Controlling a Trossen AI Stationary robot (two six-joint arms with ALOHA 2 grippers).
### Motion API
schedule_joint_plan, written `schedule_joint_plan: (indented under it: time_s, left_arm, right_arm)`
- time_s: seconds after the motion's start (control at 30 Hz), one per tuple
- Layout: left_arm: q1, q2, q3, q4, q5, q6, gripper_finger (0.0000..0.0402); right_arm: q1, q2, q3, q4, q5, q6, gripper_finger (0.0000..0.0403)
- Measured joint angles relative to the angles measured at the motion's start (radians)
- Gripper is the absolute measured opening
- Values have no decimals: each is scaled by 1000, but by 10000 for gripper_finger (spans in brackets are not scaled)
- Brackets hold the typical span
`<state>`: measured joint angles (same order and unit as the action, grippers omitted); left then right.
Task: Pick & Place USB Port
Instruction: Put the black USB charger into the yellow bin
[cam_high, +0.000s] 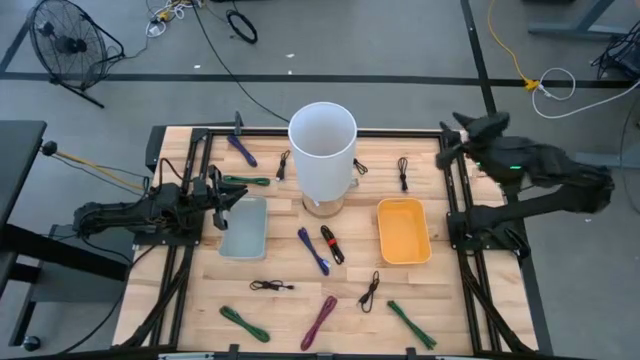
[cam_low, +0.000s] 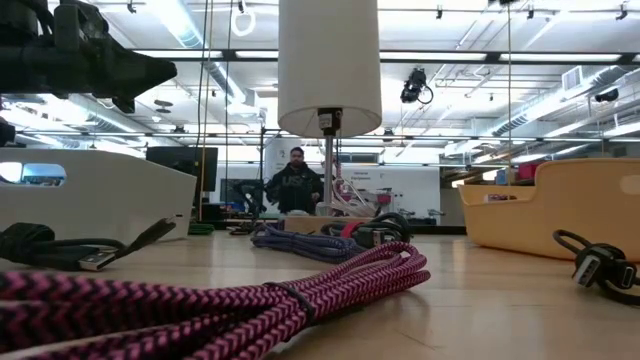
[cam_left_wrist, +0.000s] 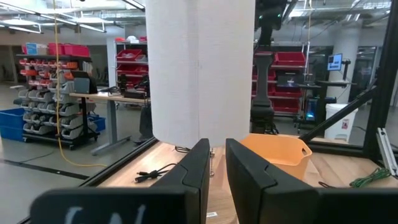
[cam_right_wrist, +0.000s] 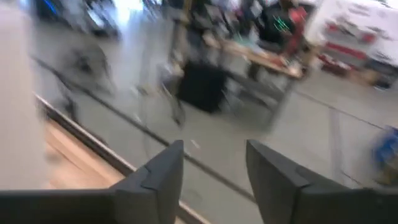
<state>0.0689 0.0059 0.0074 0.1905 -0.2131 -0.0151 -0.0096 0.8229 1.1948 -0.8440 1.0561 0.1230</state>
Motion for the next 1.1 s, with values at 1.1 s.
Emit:
schedule_joint_plan:
  time_s: [1.1]
  left_arm:
    - [0,0,0,-3,0,0,58]
  right_arm:
    - [-711,460,-378,174,-743,79,292]
